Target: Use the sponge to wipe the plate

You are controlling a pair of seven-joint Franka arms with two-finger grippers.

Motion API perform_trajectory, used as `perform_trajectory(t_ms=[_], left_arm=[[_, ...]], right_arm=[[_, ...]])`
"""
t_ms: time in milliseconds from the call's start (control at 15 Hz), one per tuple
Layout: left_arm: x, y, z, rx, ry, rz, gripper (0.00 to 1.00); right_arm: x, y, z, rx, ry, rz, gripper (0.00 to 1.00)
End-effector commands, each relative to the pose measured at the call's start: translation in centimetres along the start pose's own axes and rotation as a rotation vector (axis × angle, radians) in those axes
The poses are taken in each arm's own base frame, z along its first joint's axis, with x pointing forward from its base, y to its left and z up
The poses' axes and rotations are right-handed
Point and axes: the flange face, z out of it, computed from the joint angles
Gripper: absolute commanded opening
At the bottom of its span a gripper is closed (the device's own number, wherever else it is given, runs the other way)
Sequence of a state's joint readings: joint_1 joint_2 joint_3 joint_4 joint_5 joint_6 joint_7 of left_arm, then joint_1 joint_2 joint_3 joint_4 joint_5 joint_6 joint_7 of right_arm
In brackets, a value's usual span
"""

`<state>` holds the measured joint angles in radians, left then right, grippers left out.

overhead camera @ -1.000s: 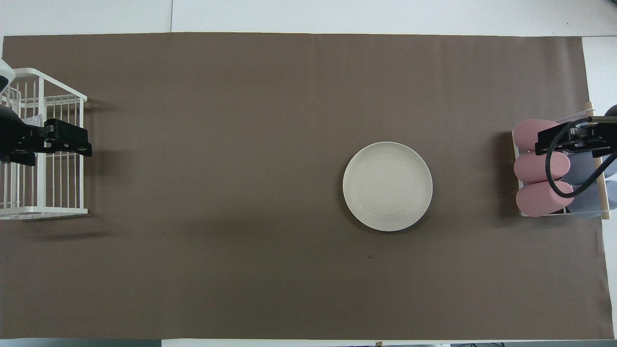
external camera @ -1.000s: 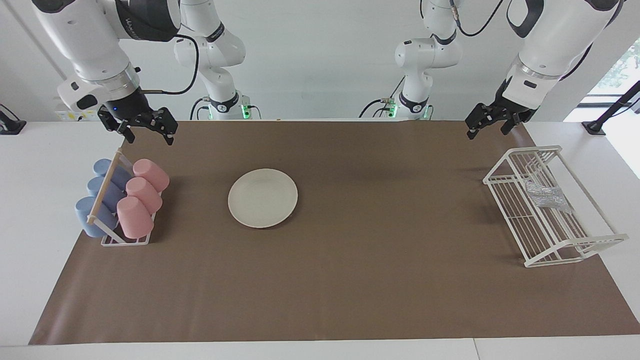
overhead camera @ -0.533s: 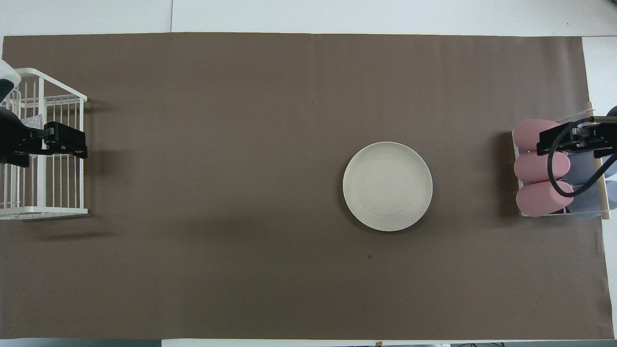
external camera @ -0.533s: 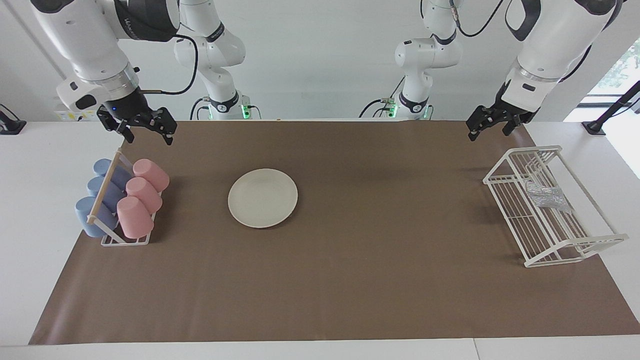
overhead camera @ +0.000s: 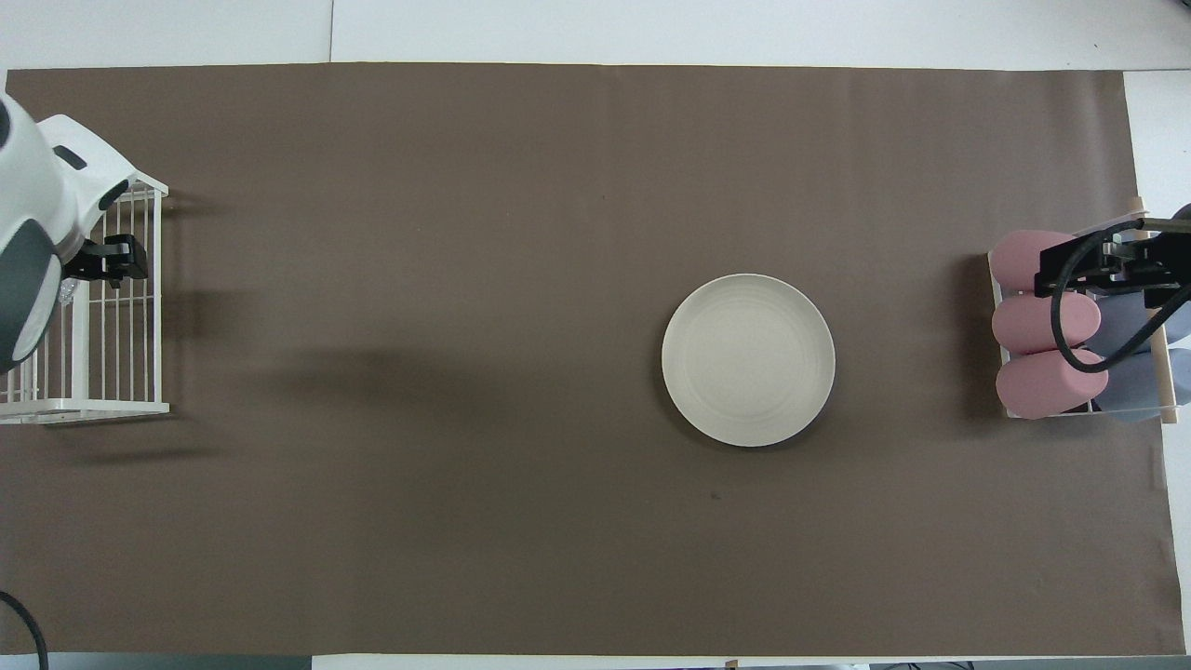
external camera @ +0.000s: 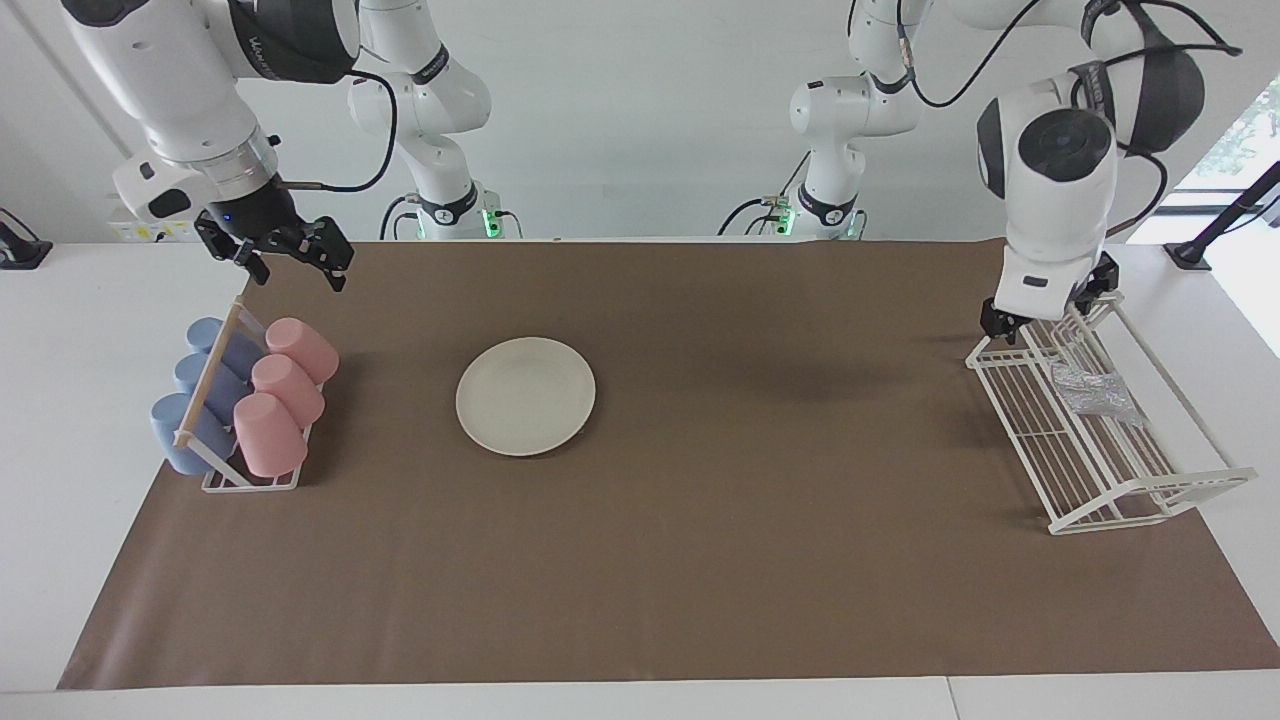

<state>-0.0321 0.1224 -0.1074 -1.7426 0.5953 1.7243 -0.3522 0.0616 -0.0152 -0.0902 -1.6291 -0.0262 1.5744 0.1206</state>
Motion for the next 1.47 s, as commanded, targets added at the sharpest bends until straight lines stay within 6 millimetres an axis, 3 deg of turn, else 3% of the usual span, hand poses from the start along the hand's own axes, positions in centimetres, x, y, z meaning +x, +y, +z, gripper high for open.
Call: perform_trajectory(t_ms=[0,133,200,333,667,867,1000,1200,1400], left_arm=[[2.1,1.8,2.9,0.107,0.055,0.022,1.00],[3.3,3.5,5.6,0.180,0.066,0.077,1.00],[3.7,4.1,6.4,0.211,0.078,0.087,1.00],[3.8,3.8,6.9,0.251,0.088,0.100,1.00],[3.3,3.8,8.3,0.257,0.068,0.110,1.00],[3.0,3.8,8.5,0.259,0.061,0.112,0.77],[3.0,3.7,8.5,0.259,0.061,0.112,0.43],[3.1,3.7,8.4,0.259,0.064,0.108,0.04],[3.2,3.7,8.4,0.259,0.063,0.109,0.00]], right_arm=[[-0.5,-1.2,0.0,-0.006,-0.002,0.067,1.00],[-0.6,-2.3,-0.1,-0.005,0.008,0.160,1.00],[-1.0,-4.6,-0.3,-0.005,0.013,0.193,1.00],[-1.7,-6.8,-0.3,-0.008,0.008,0.262,1.00],[-2.4,-9.3,-0.4,-0.006,0.007,0.414,1.00],[-4.0,-12.6,0.0,-0.010,0.005,0.429,1.00],[-4.5,-13.4,0.2,-0.011,0.002,0.528,1.00],[-4.7,-14.3,0.1,0.000,0.016,0.544,1.00],[-4.7,-14.4,0.1,-0.001,0.017,0.538,1.00]])
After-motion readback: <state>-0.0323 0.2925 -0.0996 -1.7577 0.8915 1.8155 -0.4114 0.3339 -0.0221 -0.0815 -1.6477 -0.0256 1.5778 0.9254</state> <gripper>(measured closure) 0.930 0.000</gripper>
